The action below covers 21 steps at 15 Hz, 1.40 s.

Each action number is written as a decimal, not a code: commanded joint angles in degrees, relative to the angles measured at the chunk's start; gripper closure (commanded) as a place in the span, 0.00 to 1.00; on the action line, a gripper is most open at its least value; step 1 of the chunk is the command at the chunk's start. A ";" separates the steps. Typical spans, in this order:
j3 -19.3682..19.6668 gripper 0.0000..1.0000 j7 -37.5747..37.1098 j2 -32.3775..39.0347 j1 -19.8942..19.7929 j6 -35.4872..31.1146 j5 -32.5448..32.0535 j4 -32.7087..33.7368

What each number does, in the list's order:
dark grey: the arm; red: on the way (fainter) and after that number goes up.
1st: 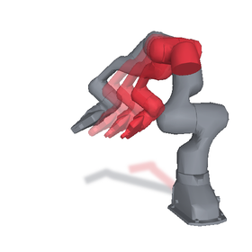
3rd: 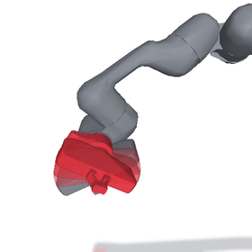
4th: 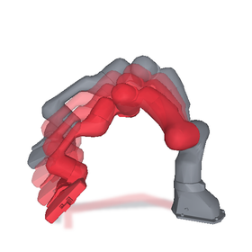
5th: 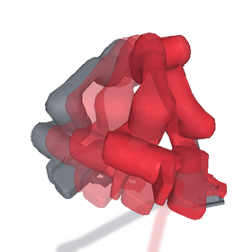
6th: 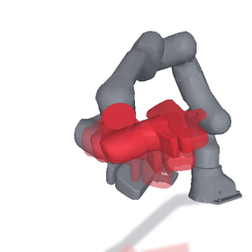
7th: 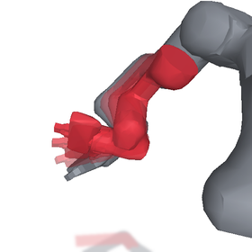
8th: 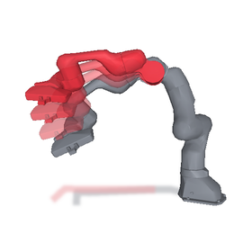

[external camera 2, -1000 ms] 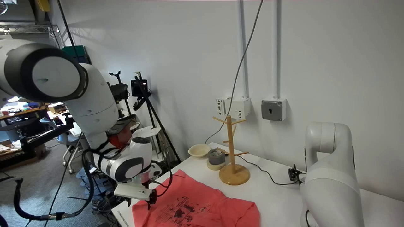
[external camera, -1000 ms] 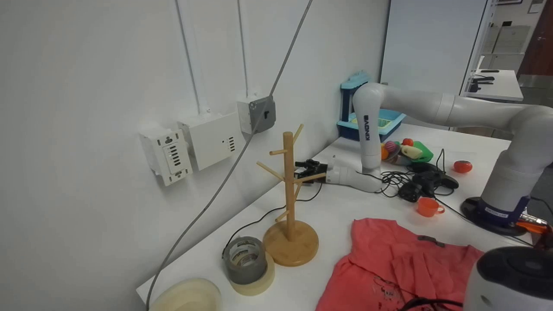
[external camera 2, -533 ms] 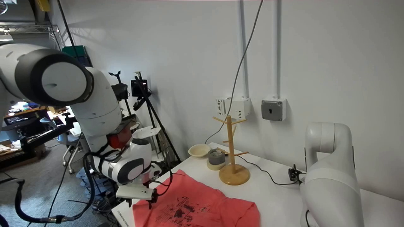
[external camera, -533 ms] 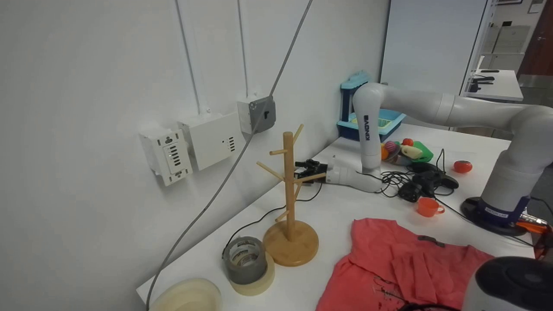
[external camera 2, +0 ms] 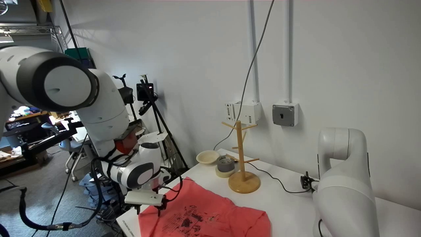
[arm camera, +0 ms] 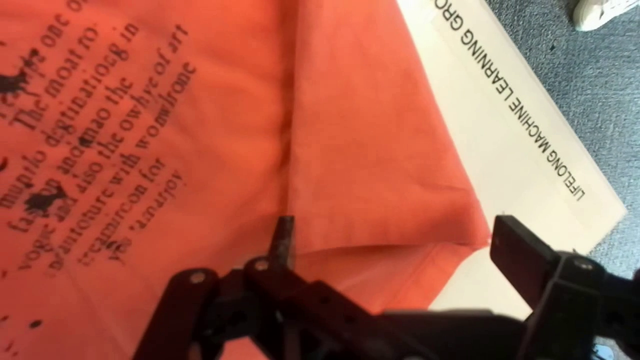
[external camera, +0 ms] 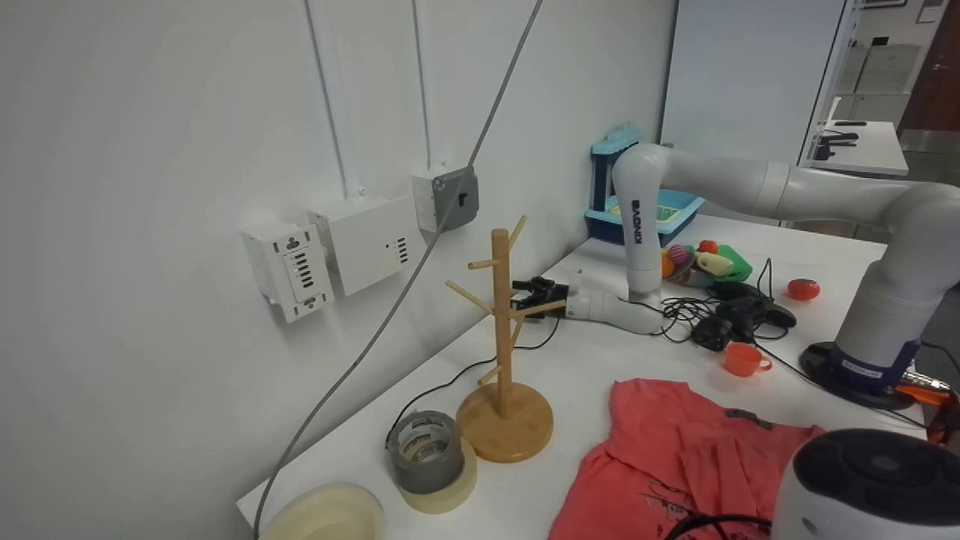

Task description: Unfold the T-shirt on the table.

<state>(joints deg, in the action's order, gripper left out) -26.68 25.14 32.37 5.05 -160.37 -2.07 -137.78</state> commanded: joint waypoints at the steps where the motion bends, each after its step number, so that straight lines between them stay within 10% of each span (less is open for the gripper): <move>1: 1.01 0.01 -0.15 0.11 -0.06 3.28 -0.73 1.45; 7: 1.56 0.04 0.09 0.56 0.17 6.02 -0.30 2.36; 19: 2.59 0.98 -0.80 0.51 0.82 7.98 -0.28 3.50; 21: 2.05 1.00 -0.67 -0.42 0.81 9.76 0.04 3.21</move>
<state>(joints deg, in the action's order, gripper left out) -24.71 24.99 32.97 5.16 -154.01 -2.06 -135.13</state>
